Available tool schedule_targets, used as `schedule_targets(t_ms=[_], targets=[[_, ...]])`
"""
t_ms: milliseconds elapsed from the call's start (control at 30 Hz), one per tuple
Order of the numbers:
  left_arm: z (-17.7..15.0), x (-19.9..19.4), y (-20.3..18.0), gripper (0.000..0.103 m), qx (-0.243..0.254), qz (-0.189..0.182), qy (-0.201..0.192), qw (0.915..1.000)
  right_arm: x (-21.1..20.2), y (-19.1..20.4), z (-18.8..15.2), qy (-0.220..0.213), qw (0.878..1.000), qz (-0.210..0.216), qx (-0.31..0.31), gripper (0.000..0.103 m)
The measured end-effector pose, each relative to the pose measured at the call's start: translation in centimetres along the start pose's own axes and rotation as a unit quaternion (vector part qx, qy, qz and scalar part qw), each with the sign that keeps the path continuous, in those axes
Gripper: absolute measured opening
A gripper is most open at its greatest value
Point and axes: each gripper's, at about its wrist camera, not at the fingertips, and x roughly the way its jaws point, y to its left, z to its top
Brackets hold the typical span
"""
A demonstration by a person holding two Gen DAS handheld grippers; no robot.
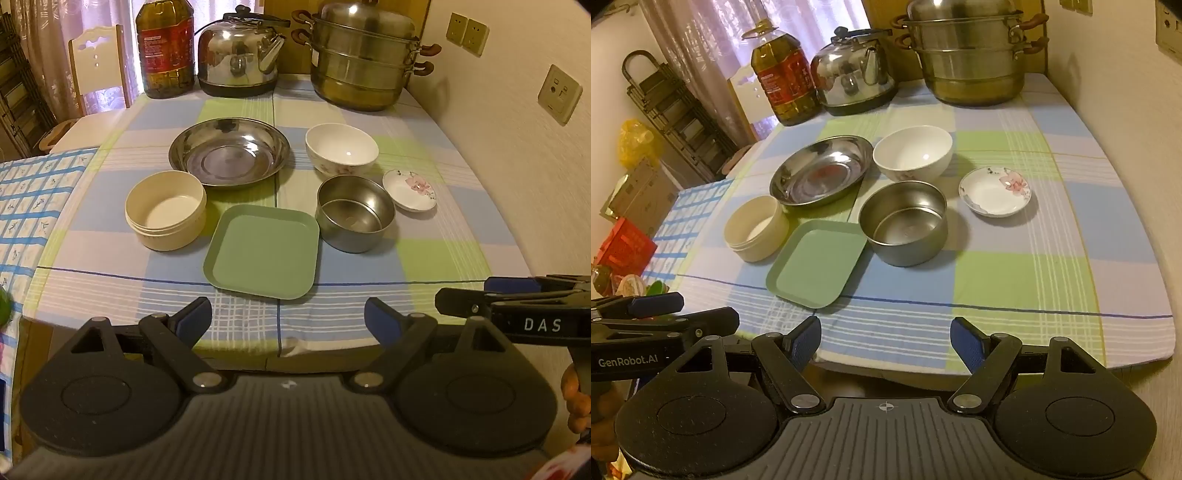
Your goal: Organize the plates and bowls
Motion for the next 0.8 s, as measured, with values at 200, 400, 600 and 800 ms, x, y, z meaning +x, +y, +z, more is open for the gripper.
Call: schedule_targets(t_ms=[200, 400, 600, 800], targets=[[-0.1, 0.7, -1.2, 0.089, 0.0, -0.002, 0.002, 1.0, 0.2, 0.0, -0.1, 0.002, 1.0, -0.002, 0.002, 0.077], [-0.3, 0.7, -1.4, 0.089, 0.0, -0.002, 0.001, 1.0, 0.3, -0.1, 0.0, 0.003, 1.0, -0.002, 0.003, 0.077], [-0.2, 0.8, -1.1, 0.089, -0.001, -0.002, 0.003, 1.0, 0.3, -0.1, 0.0, 0.003, 1.0, -0.002, 0.003, 0.077], [-0.2, 0.9, -0.9, 0.089, -0.001, -0.003, 0.003, 1.0, 0.3, -0.1, 0.0, 0.003, 1.0, -0.002, 0.003, 0.077]])
